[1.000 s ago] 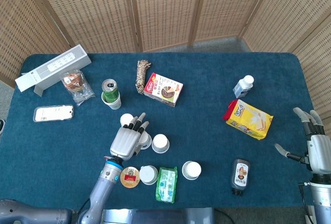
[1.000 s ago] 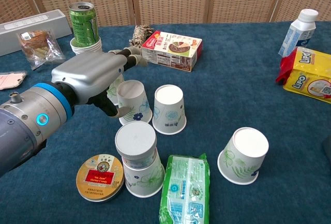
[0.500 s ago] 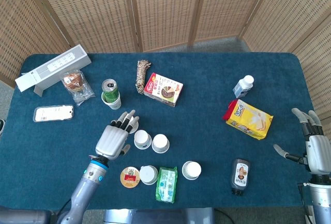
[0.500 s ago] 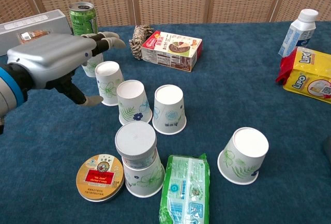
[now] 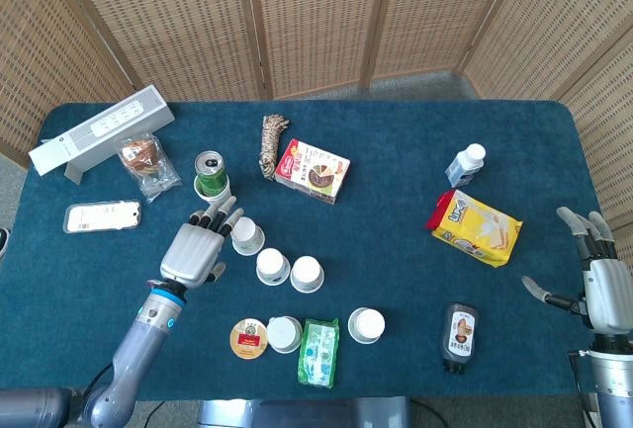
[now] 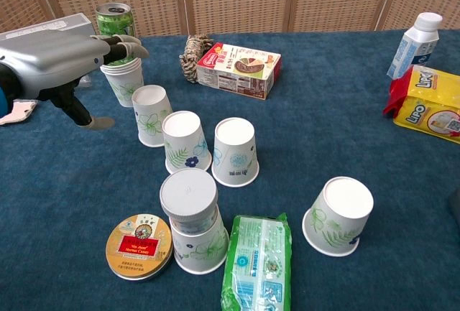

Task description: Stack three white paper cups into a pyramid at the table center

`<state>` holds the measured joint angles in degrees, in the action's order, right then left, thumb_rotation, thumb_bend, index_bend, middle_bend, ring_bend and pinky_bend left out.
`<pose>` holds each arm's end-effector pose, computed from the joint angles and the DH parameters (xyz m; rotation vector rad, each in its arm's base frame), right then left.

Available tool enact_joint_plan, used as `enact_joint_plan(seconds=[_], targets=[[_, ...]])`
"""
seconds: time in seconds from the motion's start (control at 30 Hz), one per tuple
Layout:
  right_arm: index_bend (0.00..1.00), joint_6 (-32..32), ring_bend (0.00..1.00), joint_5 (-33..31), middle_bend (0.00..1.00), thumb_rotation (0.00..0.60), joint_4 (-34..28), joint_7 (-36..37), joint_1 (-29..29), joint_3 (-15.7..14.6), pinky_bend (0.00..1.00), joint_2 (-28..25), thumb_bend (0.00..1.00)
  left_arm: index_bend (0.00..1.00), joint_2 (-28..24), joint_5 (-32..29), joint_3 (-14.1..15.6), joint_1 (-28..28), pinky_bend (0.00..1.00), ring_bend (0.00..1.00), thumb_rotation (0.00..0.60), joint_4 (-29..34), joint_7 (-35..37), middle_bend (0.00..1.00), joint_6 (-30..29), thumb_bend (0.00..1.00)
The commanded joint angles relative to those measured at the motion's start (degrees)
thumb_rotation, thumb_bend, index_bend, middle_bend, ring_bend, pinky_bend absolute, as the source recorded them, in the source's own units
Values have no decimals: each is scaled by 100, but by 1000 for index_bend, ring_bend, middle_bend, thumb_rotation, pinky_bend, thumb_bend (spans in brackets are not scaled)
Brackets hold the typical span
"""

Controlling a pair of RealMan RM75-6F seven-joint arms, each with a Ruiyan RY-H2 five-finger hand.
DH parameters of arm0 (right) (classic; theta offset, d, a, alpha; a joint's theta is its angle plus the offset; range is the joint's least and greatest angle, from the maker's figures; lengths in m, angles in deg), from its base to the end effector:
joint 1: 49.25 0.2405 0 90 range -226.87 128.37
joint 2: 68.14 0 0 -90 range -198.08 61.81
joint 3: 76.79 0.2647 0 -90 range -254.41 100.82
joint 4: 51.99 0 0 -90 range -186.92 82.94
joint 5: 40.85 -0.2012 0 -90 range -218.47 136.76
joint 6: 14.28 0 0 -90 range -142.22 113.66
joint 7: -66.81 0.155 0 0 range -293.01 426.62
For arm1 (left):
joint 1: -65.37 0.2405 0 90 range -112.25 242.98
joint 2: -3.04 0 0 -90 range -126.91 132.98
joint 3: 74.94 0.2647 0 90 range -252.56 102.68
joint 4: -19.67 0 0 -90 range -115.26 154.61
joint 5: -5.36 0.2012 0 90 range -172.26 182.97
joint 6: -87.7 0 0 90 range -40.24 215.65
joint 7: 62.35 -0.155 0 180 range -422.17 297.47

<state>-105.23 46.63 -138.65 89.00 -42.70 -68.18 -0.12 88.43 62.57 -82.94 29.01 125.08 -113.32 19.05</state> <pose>-0.3041 -0.2188 0.1865 1.1910 -0.9820 1.3524 -0.1407 0.2993 0.0135 -1.8478 -0.7322 -0.7317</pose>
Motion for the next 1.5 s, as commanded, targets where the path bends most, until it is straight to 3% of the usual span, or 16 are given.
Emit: enact_joint_plan(seconds=[0.03,0.53,0.73,0.83,0.93,1.1,1.5], targets=[[76,4,130,-4,174,600,3,17,-1,1,1,-4,127,25,90,-259,-56,-181,190,0,600,-220,-243,0,79,318],[77,55,130,-90,174,600,68,136,8,38,1,-6,126,32,707,-924,-179,-738,195,0,600,-851,-552,0,191,319],[76,67,131,-120,174,600,98,201,7,57,1,-12,128,80,949,-1080,-166,-851,275,2,600,-1064,-653,0,58,320],[76,72,131,-119,175,600,110,205,10,58,1,-9,130,128,1062,-1048,-162,-882,338,83,600,-1187,-687,27,-82,321],[76,76,130,-129,175,600,115,213,11,64,1,-6,132,201,1150,-1131,-205,-906,419,214,600,-1281,-703,145,-162,330],[76,79,130,-132,176,600,123,214,11,66,1,-3,133,336,1264,-1300,-241,-965,497,341,600,-1397,-852,277,-281,338],[77,88,130,-127,177,600,122,214,10,61,1,0,132,376,1189,-1114,-240,-933,530,393,600,-1249,-662,317,-468,346]])
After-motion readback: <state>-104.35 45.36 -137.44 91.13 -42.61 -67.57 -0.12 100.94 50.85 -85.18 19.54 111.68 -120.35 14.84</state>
